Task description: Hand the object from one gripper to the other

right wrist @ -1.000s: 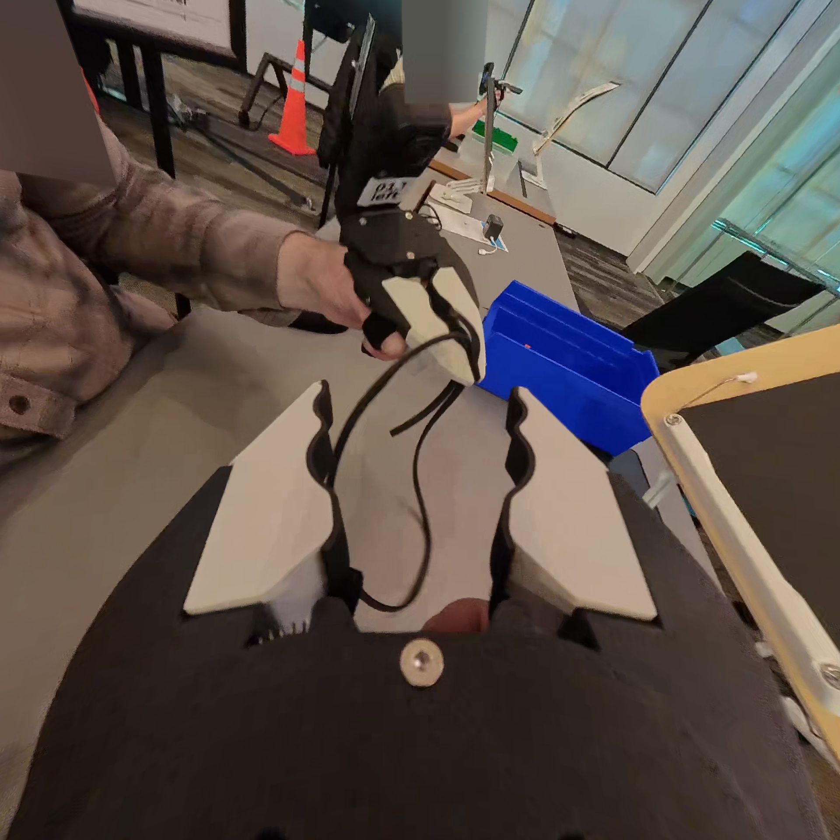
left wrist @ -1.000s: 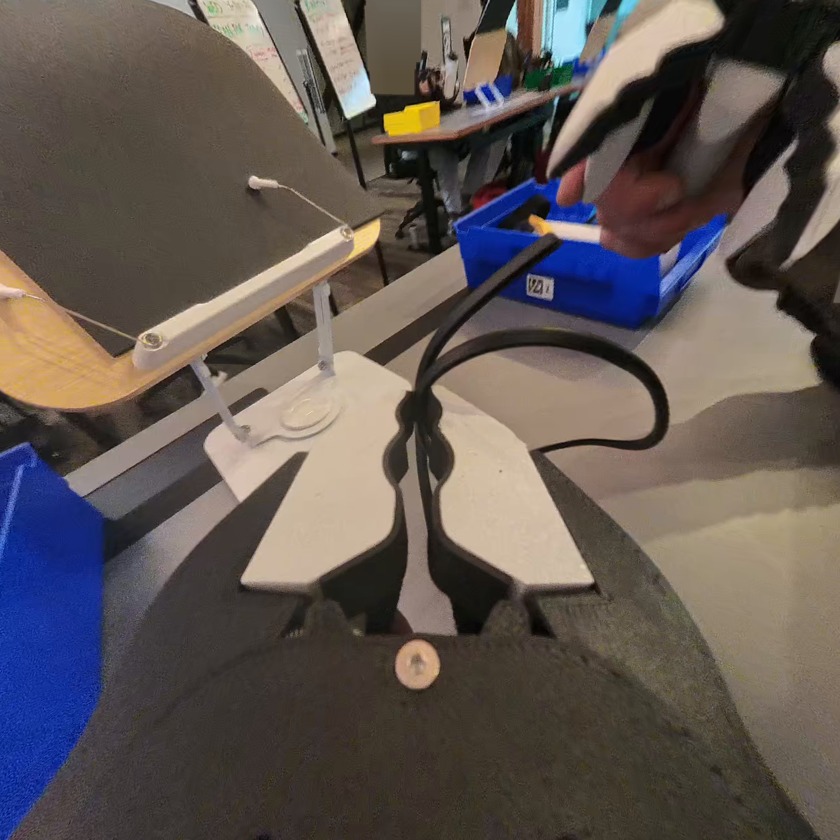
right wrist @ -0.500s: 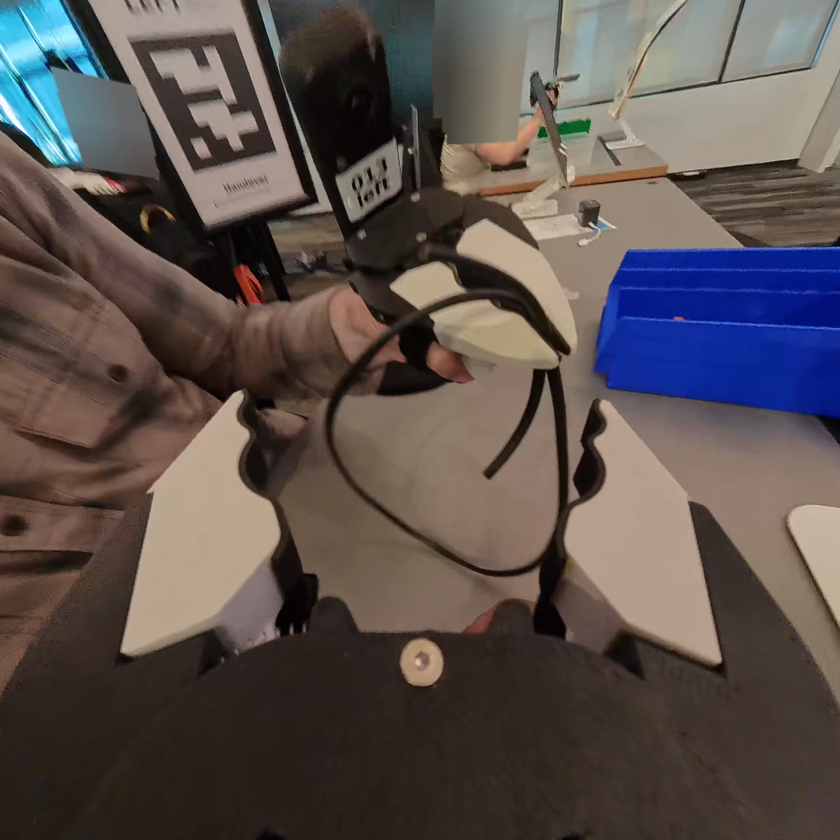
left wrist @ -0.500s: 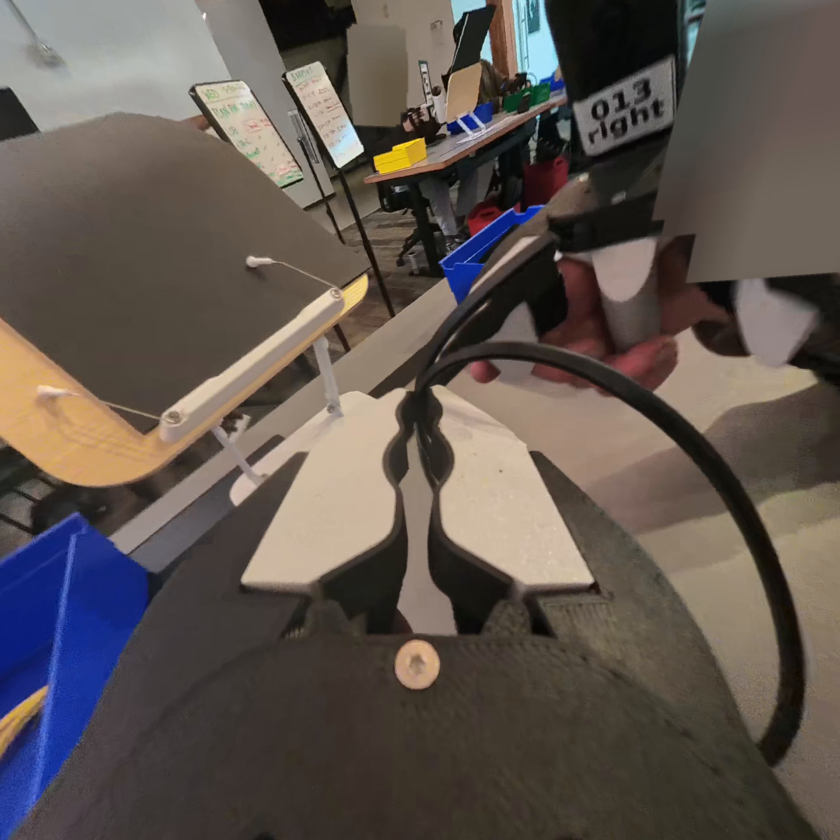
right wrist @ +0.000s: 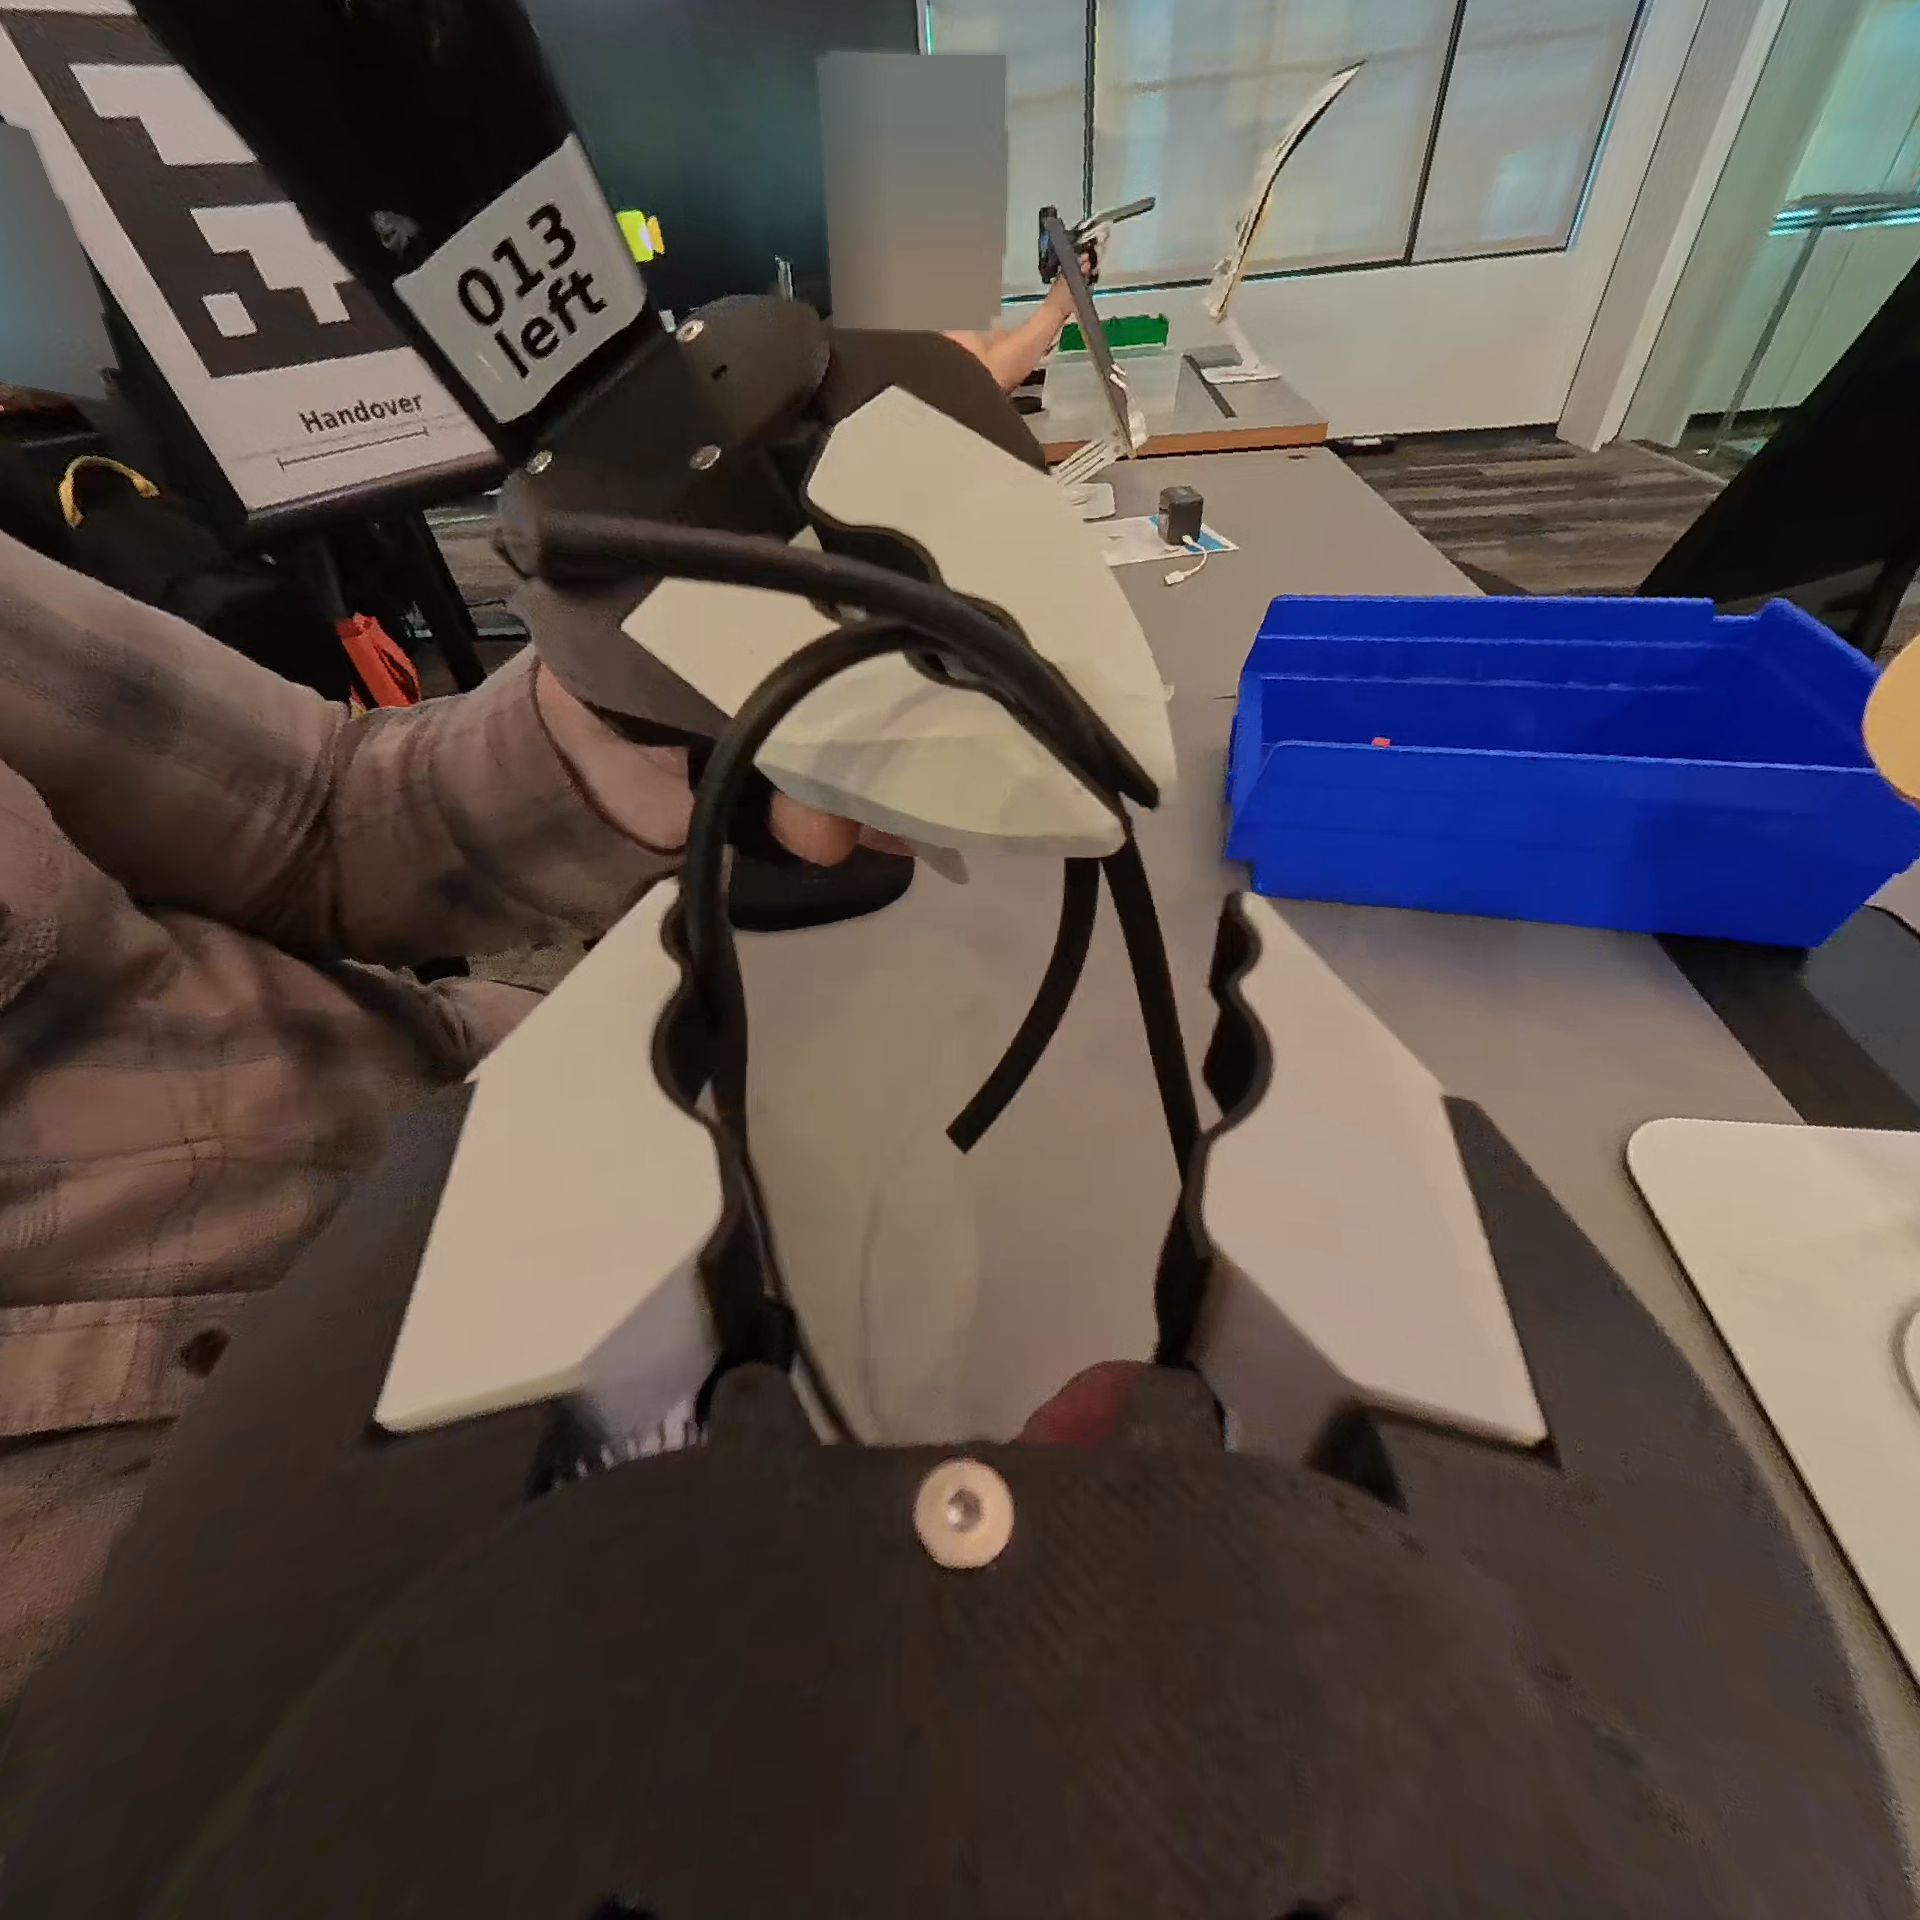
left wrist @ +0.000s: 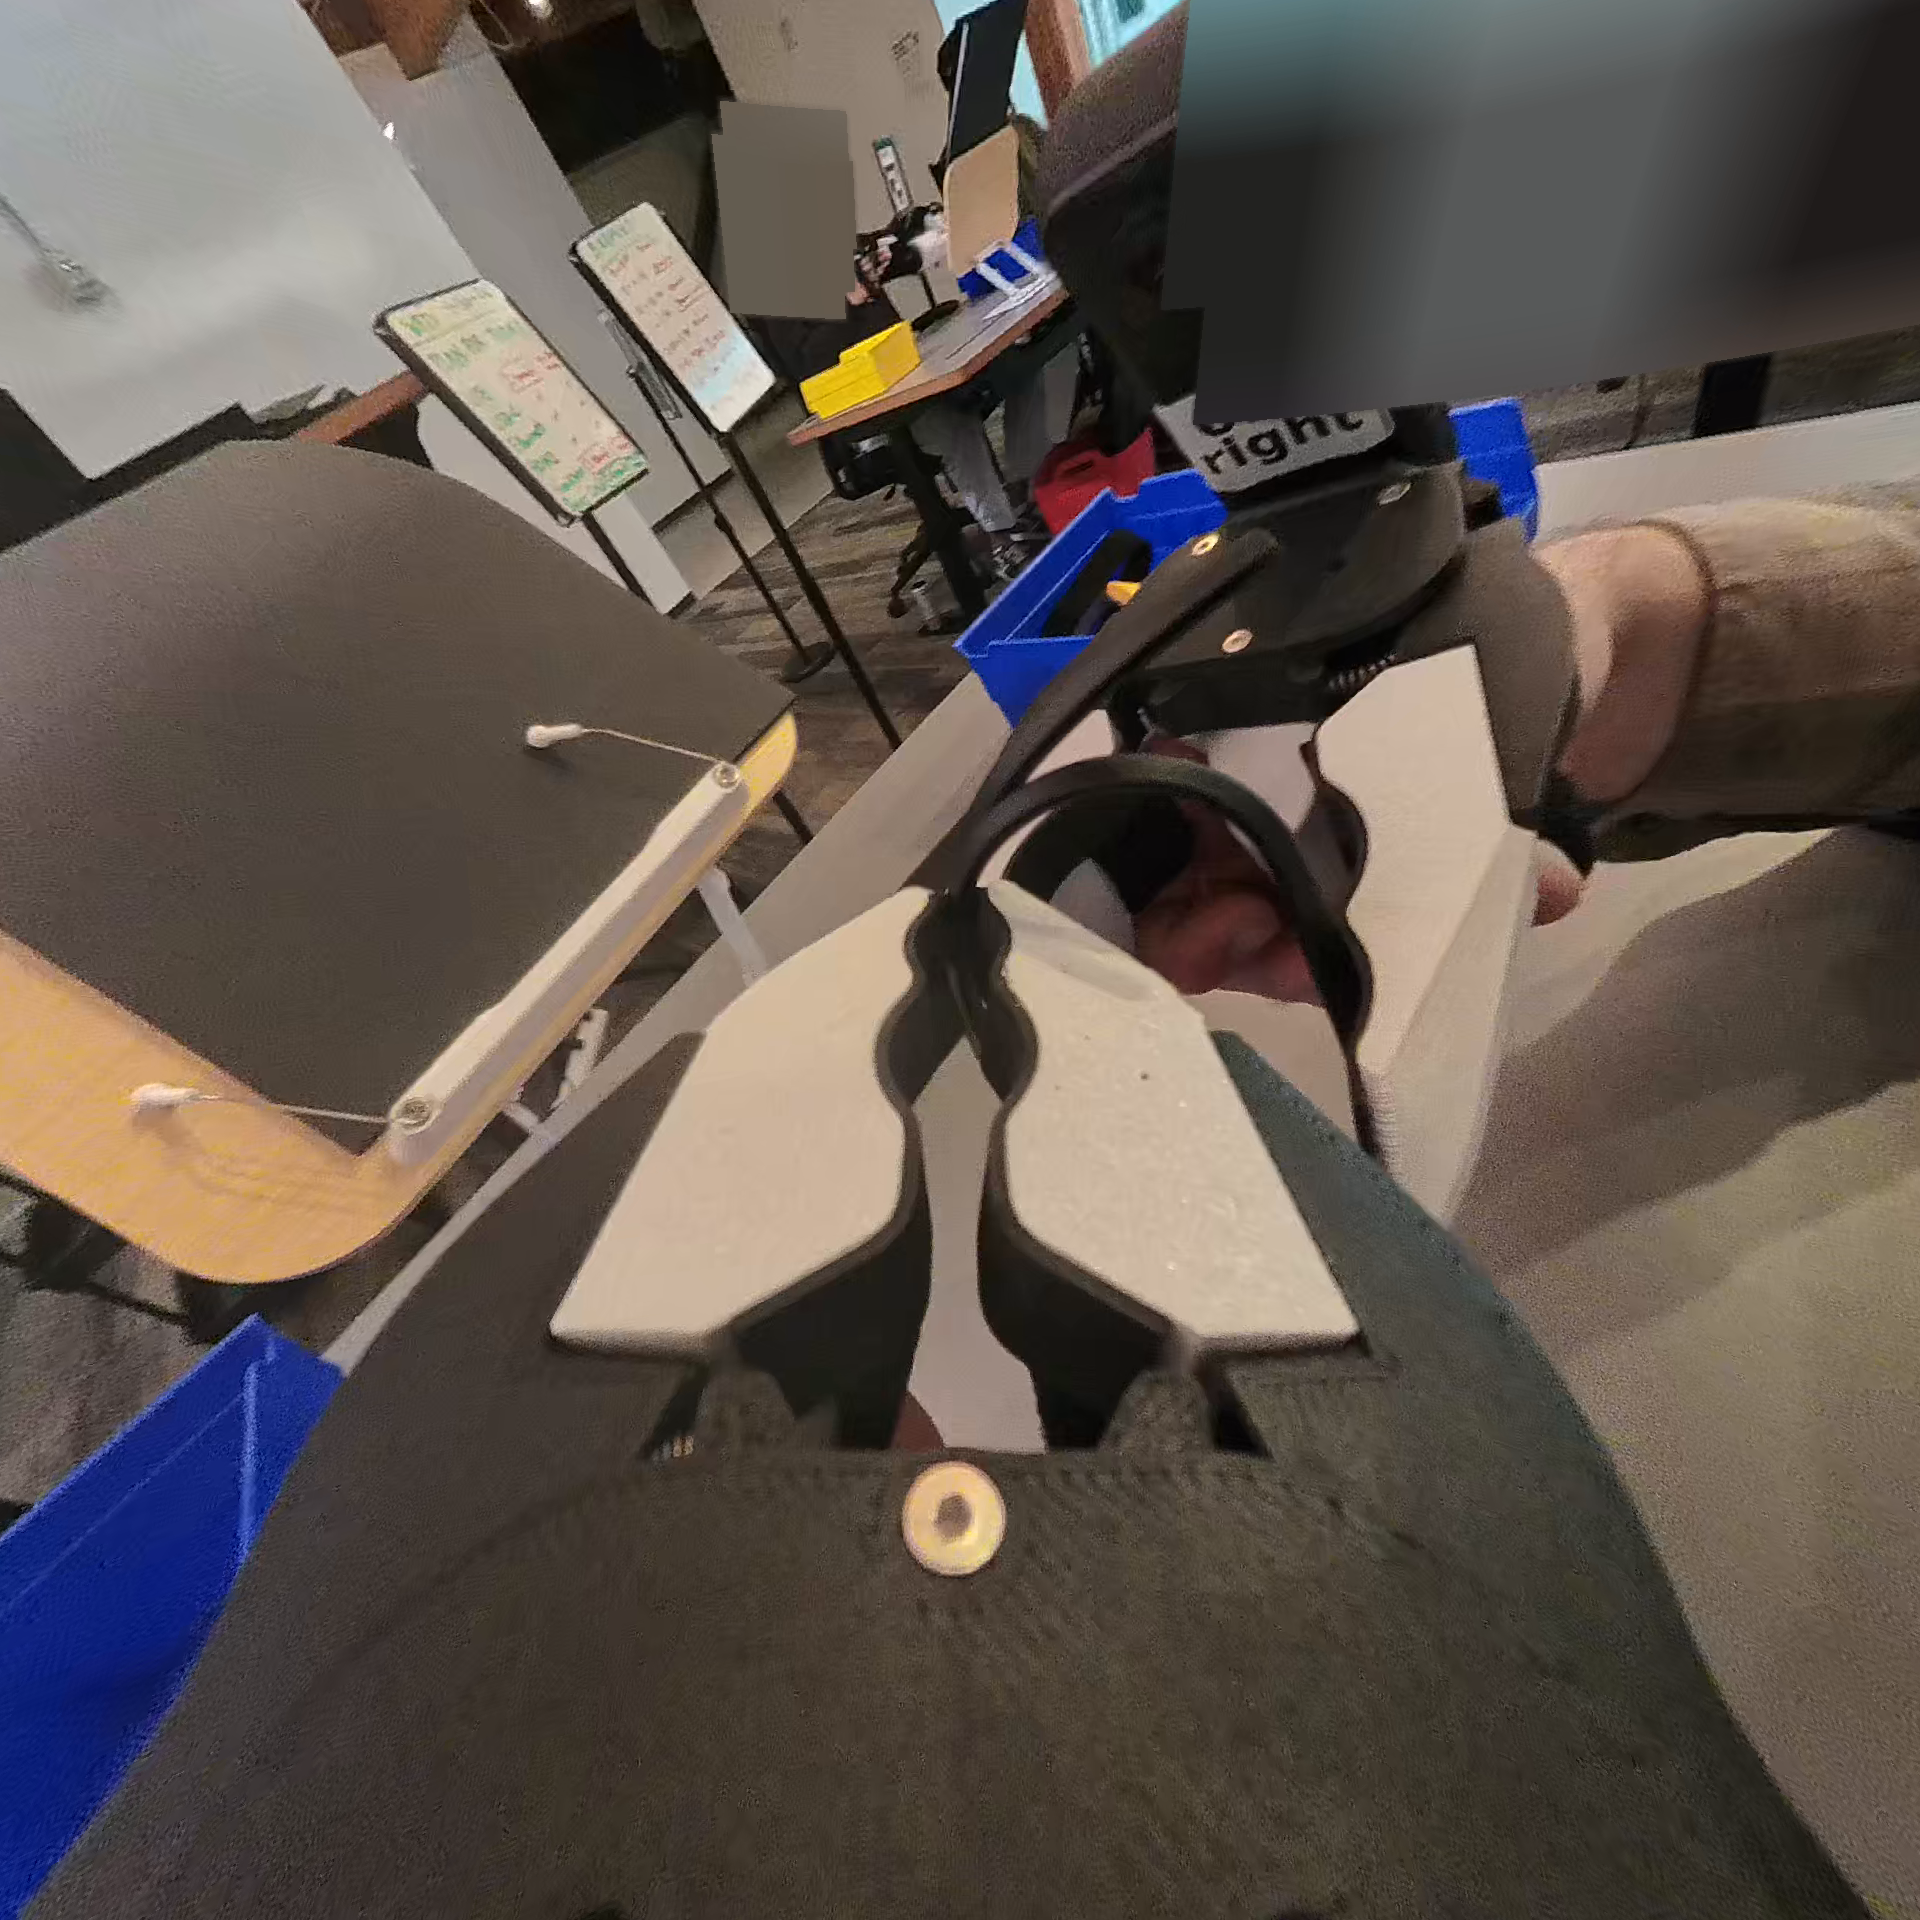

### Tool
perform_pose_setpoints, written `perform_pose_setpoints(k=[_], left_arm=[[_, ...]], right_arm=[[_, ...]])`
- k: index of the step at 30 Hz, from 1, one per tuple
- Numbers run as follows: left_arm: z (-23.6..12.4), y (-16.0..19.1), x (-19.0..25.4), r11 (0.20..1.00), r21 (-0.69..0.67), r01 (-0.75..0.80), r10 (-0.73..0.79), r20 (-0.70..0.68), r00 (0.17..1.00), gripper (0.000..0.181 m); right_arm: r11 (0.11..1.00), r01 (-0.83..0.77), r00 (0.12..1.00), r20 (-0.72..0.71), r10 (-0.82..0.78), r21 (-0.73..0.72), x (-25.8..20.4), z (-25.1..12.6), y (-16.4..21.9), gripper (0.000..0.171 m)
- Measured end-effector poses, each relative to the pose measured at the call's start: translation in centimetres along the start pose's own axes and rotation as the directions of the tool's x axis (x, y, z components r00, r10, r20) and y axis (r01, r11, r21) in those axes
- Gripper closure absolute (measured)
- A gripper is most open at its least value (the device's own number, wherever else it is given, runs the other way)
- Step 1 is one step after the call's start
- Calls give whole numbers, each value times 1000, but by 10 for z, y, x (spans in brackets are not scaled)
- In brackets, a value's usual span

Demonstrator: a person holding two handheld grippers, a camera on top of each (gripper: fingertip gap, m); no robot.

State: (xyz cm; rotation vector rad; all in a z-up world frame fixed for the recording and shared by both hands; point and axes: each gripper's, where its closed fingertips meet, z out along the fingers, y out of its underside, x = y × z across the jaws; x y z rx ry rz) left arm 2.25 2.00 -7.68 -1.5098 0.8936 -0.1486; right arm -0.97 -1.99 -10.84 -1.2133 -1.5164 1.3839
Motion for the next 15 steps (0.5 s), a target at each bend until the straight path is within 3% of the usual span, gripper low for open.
perform_pose_setpoints(k=[6, 13, 15], left_arm=[[-7, -10, 8, 996, 43, 75, -69, -118, 991, 178], [-13, -14, 23, 988, 53, 147, -128, -269, 955, 178], [-13, -15, 25, 984, 51, 168, -146, -295, 944, 178]], right_arm=[[999, 24, 998, 51, -25, 22, -4, -6, -1, 127], [998, 51, 995, 83, -53, 26, -8, -7, 2, 171], [998, 57, 994, 91, -59, 27, -9, -6, 3, 171]])
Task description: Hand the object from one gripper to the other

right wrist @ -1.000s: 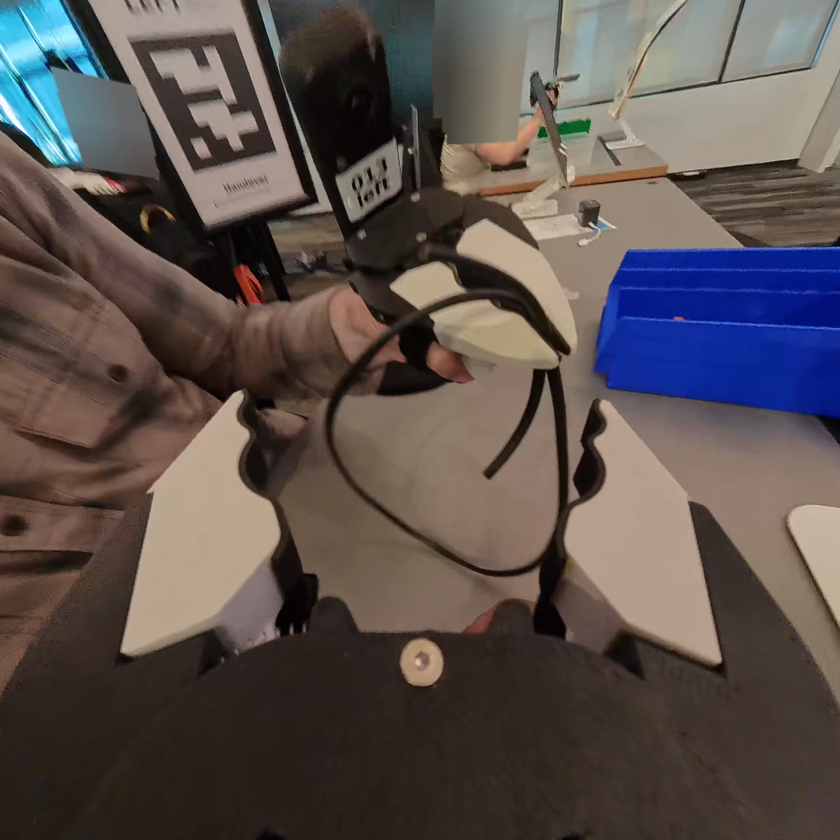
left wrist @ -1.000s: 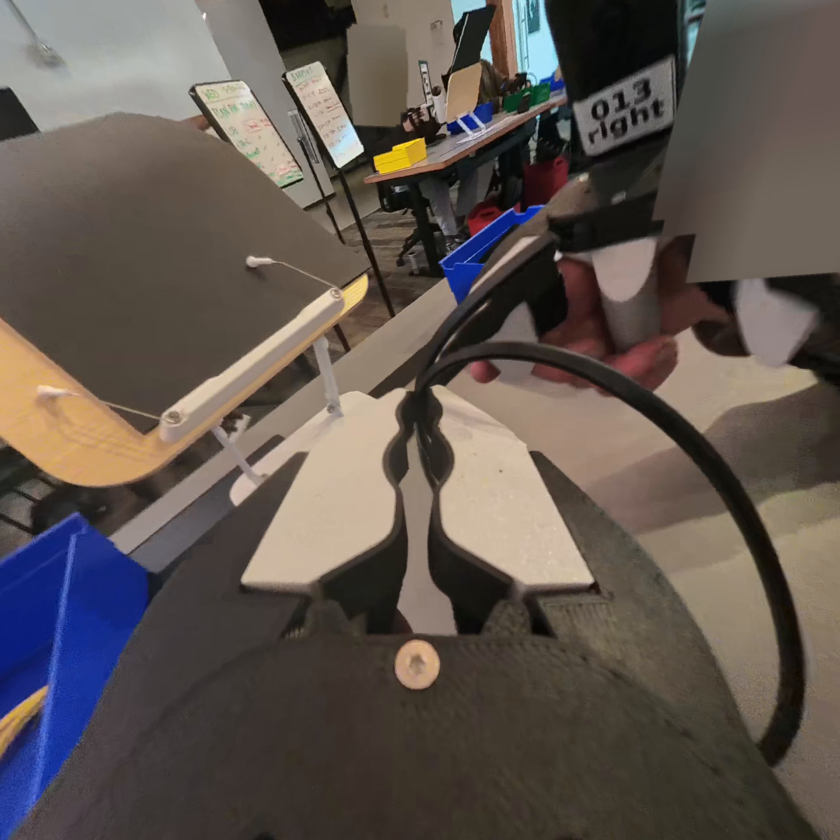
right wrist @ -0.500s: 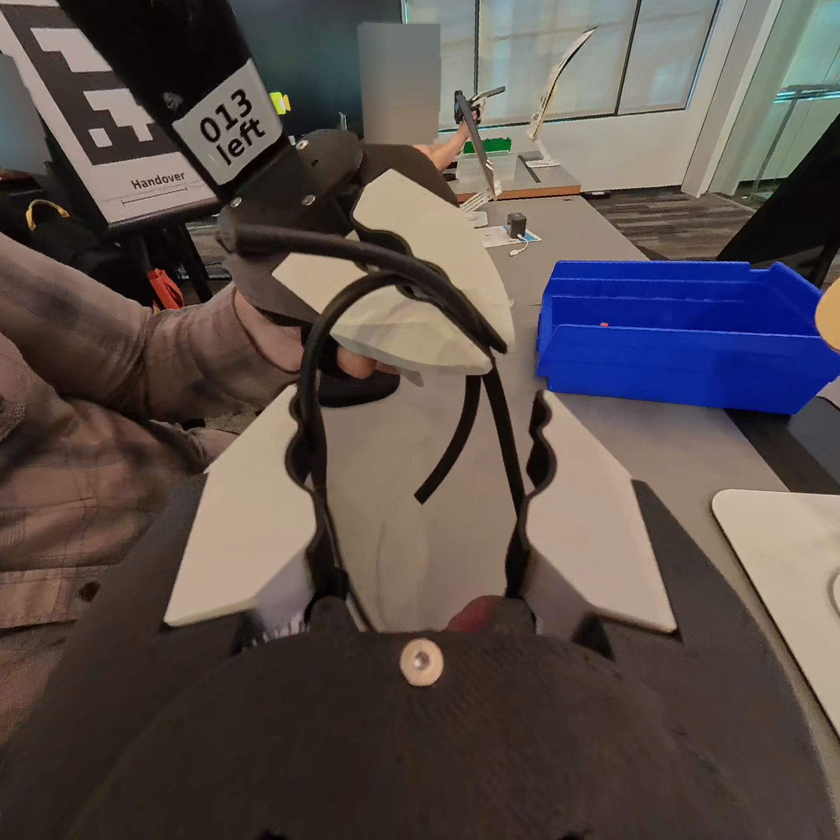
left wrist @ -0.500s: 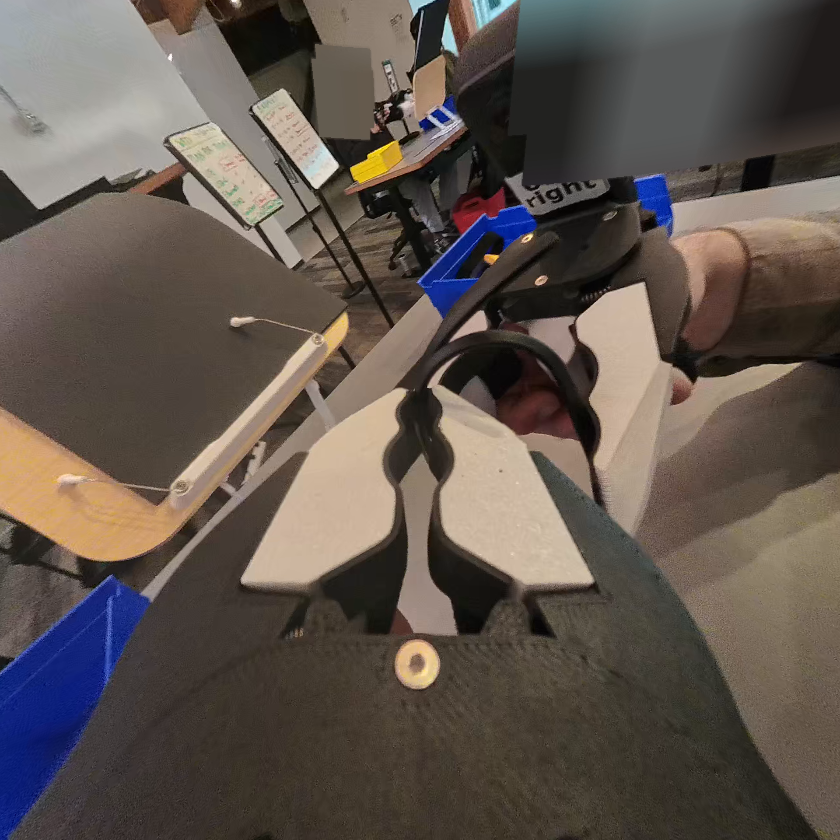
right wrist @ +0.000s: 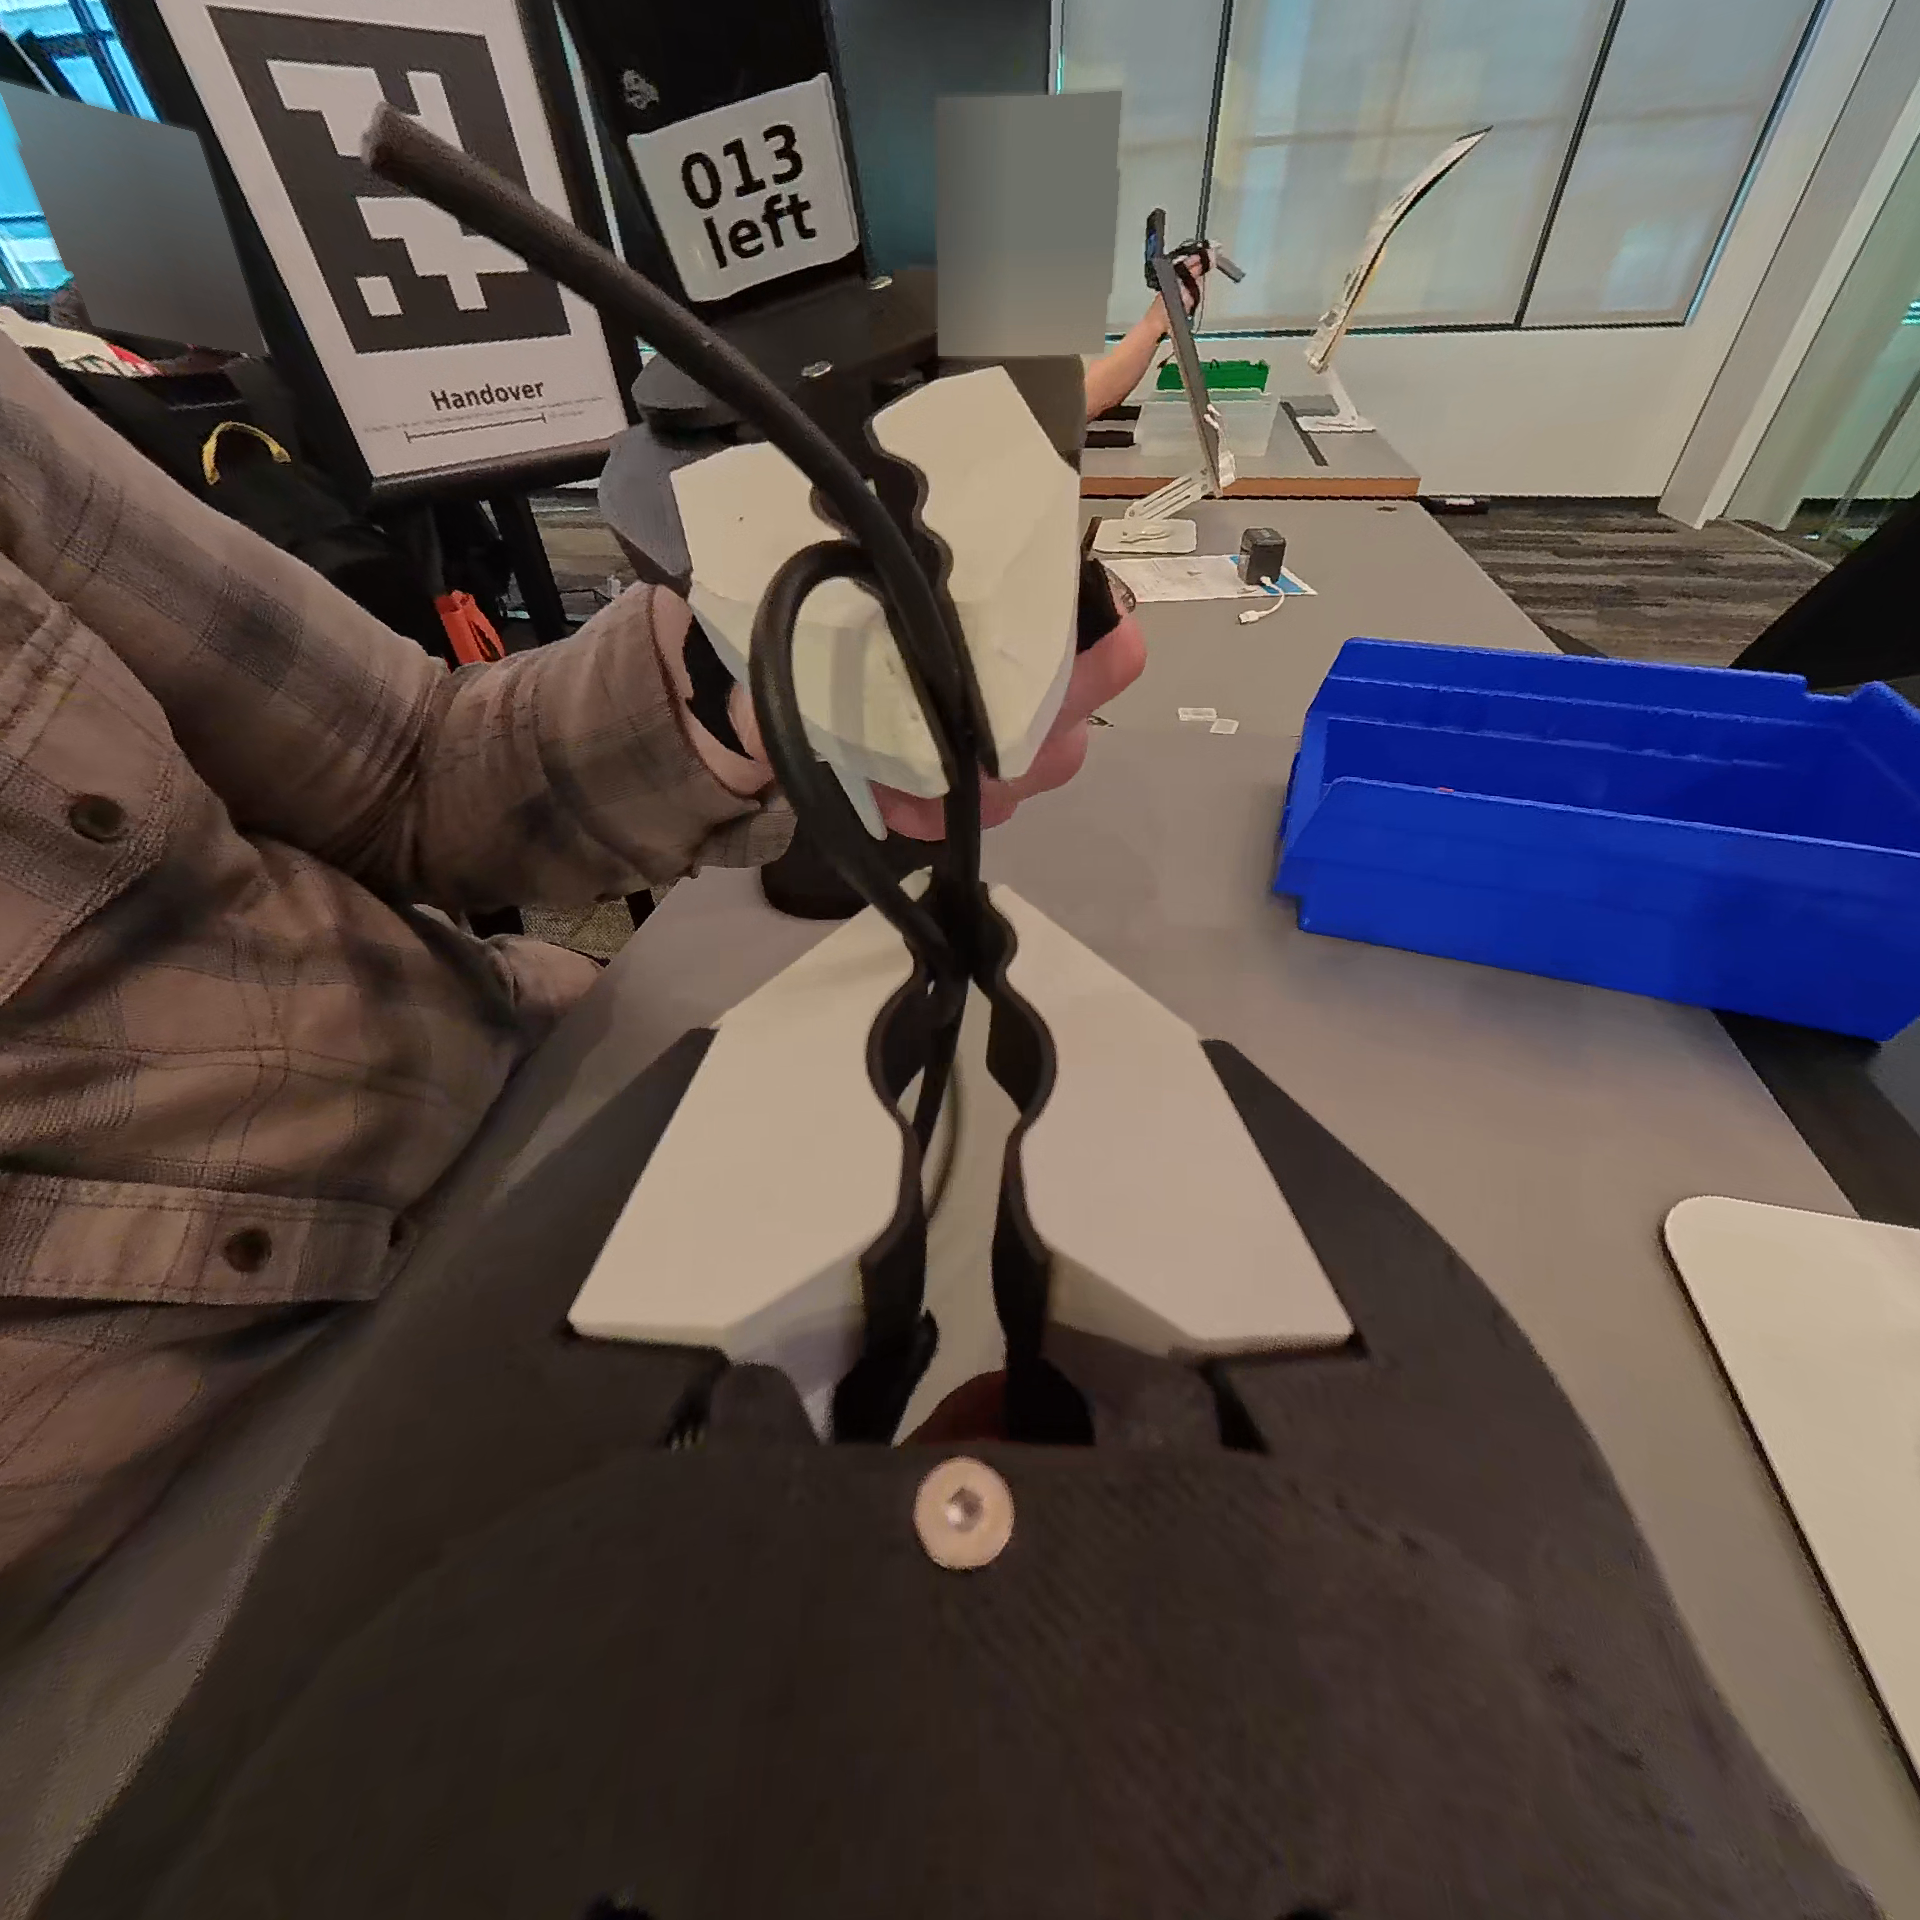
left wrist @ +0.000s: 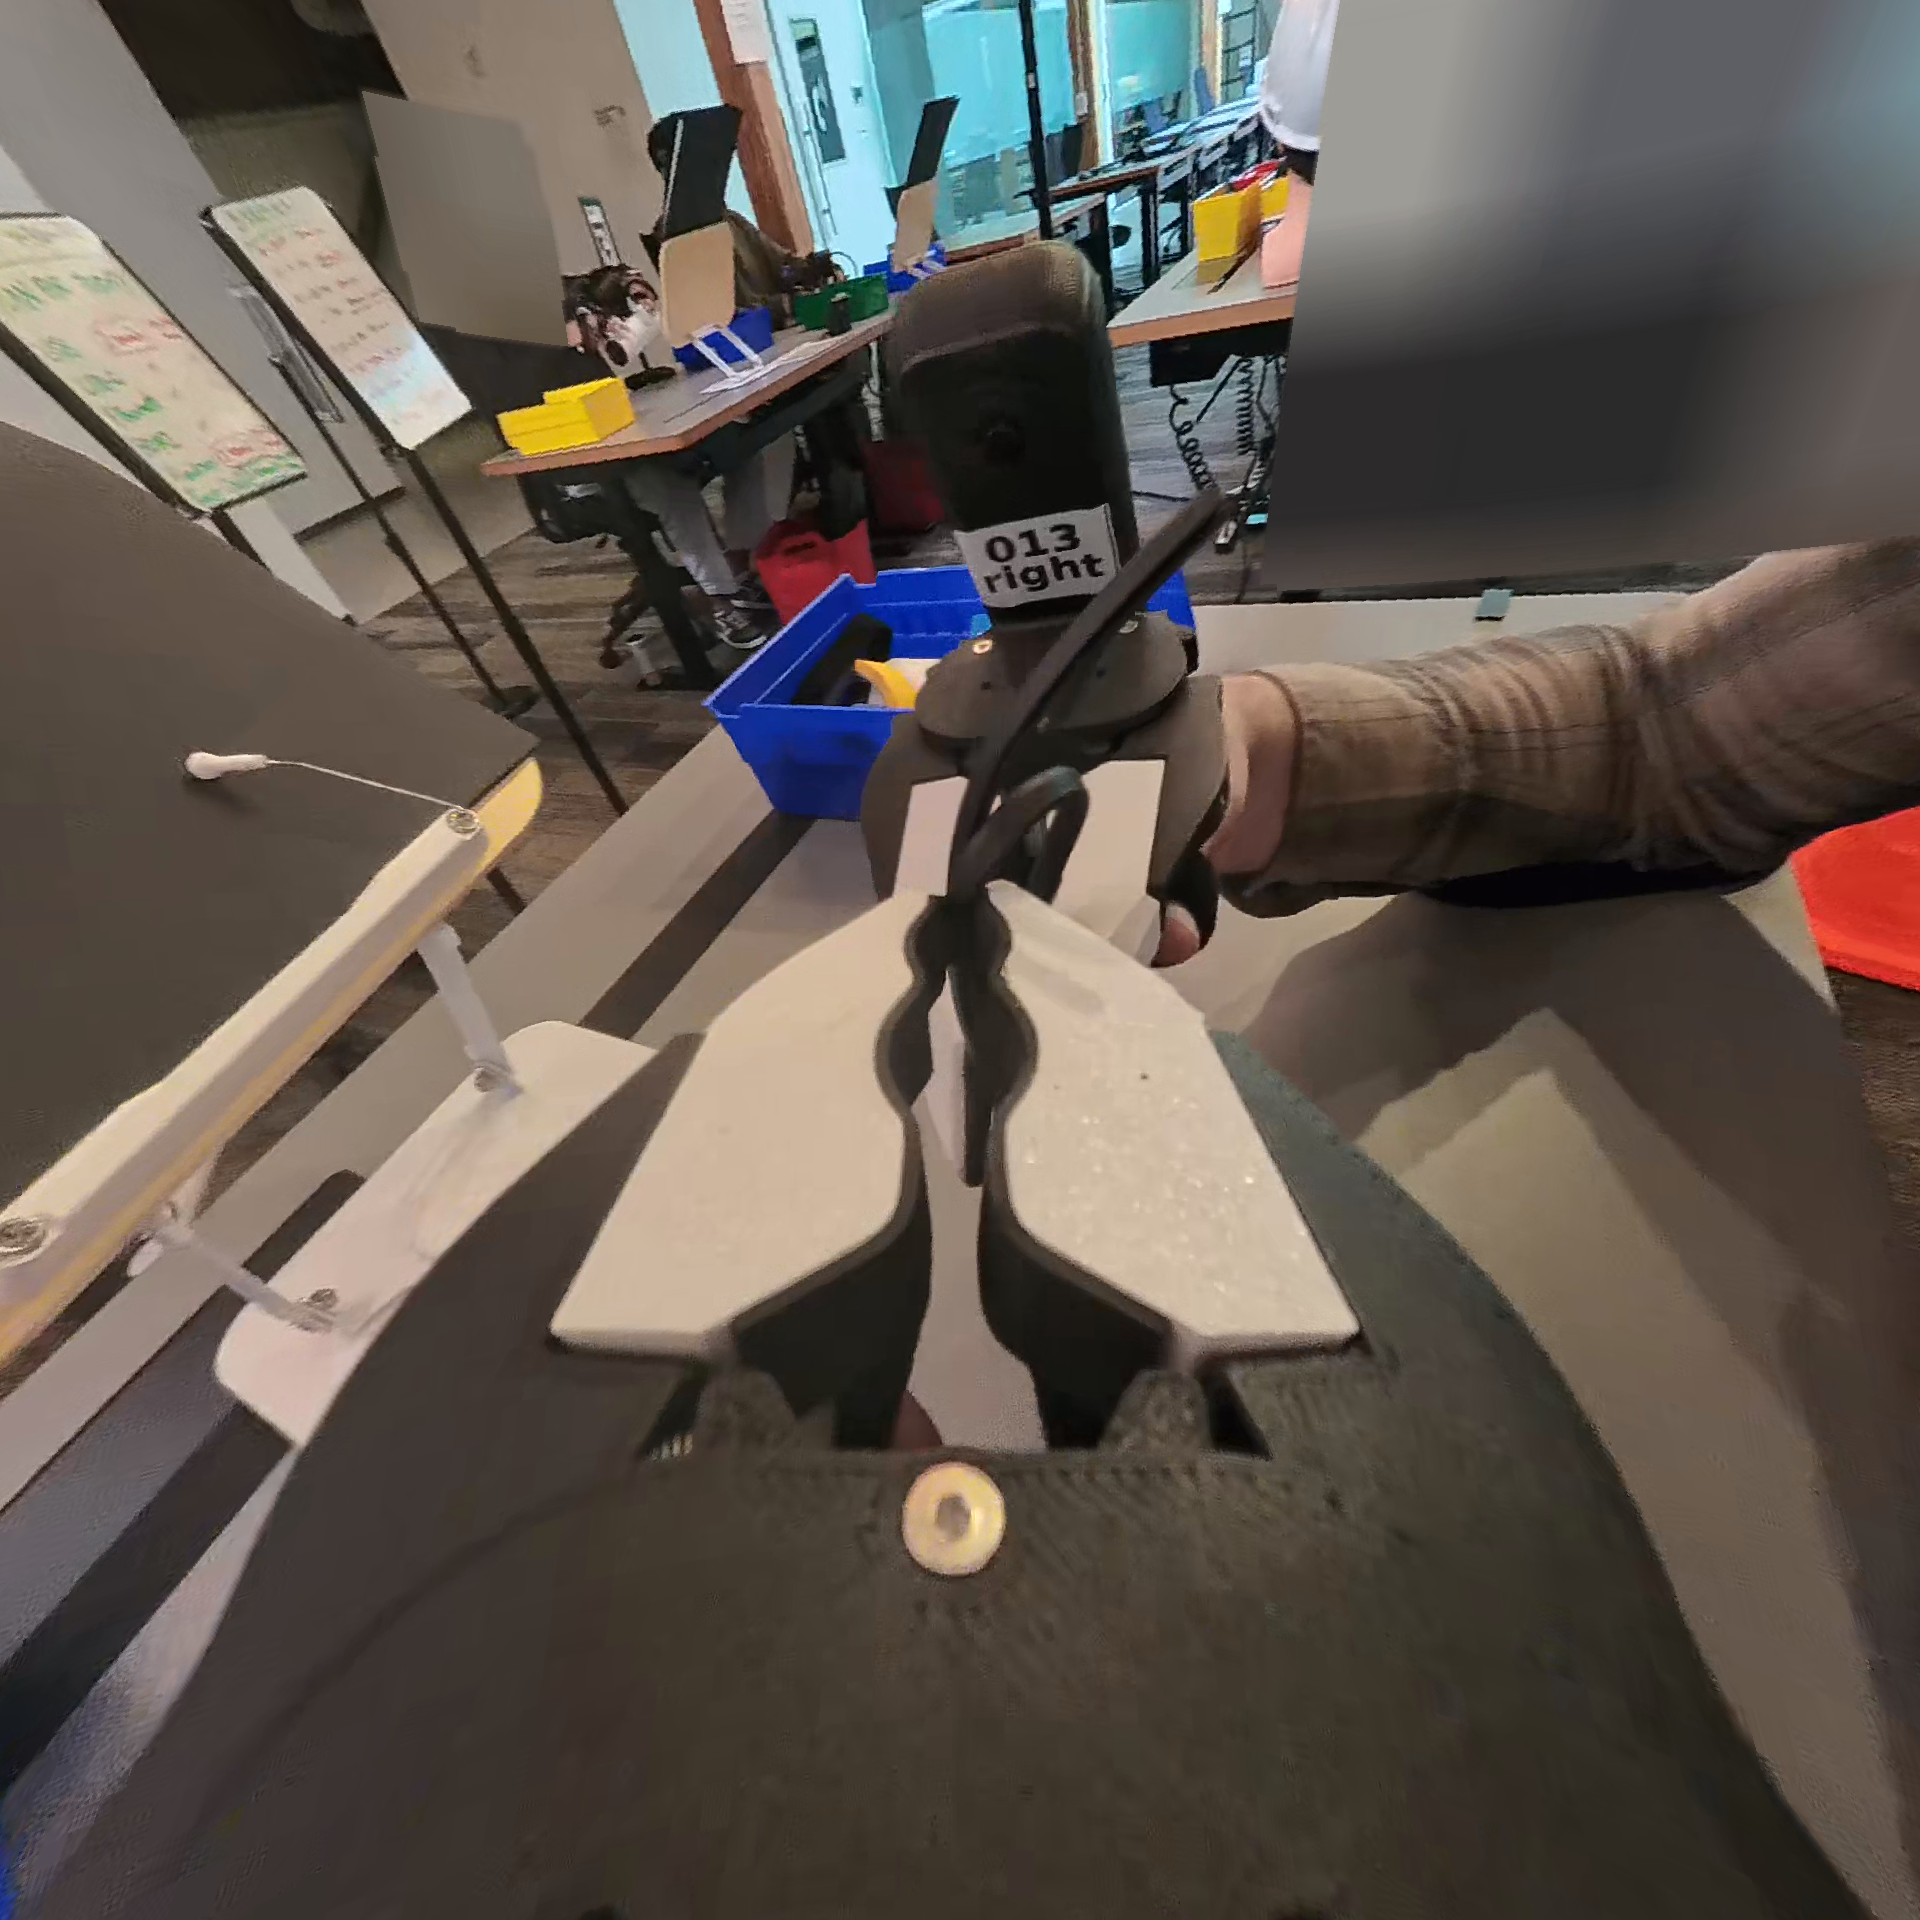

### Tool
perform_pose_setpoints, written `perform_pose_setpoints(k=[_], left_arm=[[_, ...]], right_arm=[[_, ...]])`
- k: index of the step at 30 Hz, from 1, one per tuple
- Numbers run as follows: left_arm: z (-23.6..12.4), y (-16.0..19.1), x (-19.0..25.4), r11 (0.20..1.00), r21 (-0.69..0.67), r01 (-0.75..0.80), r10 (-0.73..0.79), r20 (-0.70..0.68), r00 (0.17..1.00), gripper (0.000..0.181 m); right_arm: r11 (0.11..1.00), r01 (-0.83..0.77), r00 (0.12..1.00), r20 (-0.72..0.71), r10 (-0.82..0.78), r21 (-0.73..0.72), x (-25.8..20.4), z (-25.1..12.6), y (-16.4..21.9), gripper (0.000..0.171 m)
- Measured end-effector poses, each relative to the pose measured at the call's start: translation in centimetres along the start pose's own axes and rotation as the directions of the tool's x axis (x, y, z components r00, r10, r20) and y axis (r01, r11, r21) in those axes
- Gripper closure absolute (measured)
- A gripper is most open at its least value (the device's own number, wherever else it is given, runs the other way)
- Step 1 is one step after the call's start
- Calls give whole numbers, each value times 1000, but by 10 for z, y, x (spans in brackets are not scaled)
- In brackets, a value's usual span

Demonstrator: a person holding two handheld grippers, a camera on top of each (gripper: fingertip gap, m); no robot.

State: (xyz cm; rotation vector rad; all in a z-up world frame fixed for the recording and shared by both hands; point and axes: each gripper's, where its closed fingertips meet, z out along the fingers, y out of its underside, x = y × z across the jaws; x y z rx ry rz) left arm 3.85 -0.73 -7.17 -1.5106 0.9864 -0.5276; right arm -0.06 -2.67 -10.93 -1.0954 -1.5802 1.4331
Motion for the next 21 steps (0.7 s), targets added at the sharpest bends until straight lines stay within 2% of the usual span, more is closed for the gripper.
perform_pose_setpoints(k=[7, 13, 17, 19, 21], left_arm=[[-2, -4, -6, 998, 45, 40, -40, 17, 999, 175], [-14, -13, -17, 987, 135, 84, -93, 61, 994, 147], [-17, 5, -17, 986, 97, 138, -141, 24, 990, 136], [-12, 20, -12, 977, 51, 207, -205, -35, 978, 129], [-3, 29, -8, 971, 34, 235, -234, -40, 972, 126]], right_arm=[[1000, 6, 1000, -30, -5, 24, 6, -4, -5, 171], [997, -19, 997, -76, 25, 77, 19, -12, -12, 171], [992, -12, 997, -73, 22, 124, 21, -19, -20, 171], [989, 0, 996, -85, 12, 145, 22, -22, -25, 171], [987, 17, 993, -117, 2, 160, 25, -25, -29, 171]])
